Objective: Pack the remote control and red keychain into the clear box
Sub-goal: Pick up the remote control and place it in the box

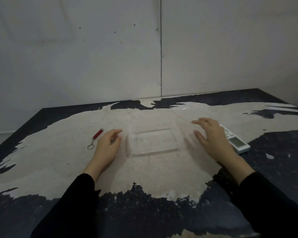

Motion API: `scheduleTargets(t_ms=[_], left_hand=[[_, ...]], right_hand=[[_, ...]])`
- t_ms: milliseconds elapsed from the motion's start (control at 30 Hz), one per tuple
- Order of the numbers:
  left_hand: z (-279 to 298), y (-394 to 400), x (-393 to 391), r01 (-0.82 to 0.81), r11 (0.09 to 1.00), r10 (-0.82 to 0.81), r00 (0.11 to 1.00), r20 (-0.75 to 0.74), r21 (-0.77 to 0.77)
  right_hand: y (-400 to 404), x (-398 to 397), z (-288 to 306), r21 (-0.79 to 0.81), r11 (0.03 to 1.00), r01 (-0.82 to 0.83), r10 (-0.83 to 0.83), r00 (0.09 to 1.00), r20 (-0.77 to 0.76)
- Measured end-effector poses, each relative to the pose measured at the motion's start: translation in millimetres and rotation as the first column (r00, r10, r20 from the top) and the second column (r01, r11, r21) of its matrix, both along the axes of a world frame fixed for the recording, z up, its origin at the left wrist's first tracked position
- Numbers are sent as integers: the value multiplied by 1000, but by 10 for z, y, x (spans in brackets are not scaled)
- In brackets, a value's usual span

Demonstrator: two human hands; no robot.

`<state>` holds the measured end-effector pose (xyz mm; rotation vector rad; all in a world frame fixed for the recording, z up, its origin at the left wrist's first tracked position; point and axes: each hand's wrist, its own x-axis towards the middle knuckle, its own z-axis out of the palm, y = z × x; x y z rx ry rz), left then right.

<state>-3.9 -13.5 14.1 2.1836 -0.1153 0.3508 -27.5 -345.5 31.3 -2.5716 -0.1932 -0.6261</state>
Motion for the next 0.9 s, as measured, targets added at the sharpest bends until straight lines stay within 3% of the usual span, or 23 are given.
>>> scheduleTargets(t_ms=[100,167,233,300,367,467,533,633,767,900], left_hand=[[18,-239,11,-2,966,-15,998,-64,-260],[-20,-344,40,-2,958,-20,997,-72,-286],[-53,-389,43,-5,960,-13,998,-62,-282],[-70,-406,35,-14,959,-1,999,-53,-284],[-87,-401,29,-21,959,9,999,-42,-283],[-94,-401,28,-11,959,3,1000,-30,-283],[-96,-402,35,-9,957,2,1000,-25,-290],[-96,-389,35,-6,954,-4,999,-32,-301],[-102,-378,44,5,949,-18,999,-38,-315],[-99,-357,60,9,954,-16,1000,-19,-298]], right_hand=[[-191,24,-36,-153,933,325,-349,922,-170],[-247,4,-51,-243,893,380,-443,839,-317],[-268,12,-63,-246,895,372,-439,835,-331],[-247,51,-34,-153,936,316,-345,909,-232],[-143,95,56,-36,987,160,-162,983,-81],[164,194,318,23,993,-117,116,993,31],[441,295,463,21,958,-287,287,958,-10],[821,502,458,-107,866,-489,471,868,-158],[1086,653,282,-182,808,-560,485,809,-333],[1159,670,192,-186,817,-546,476,820,-317]])
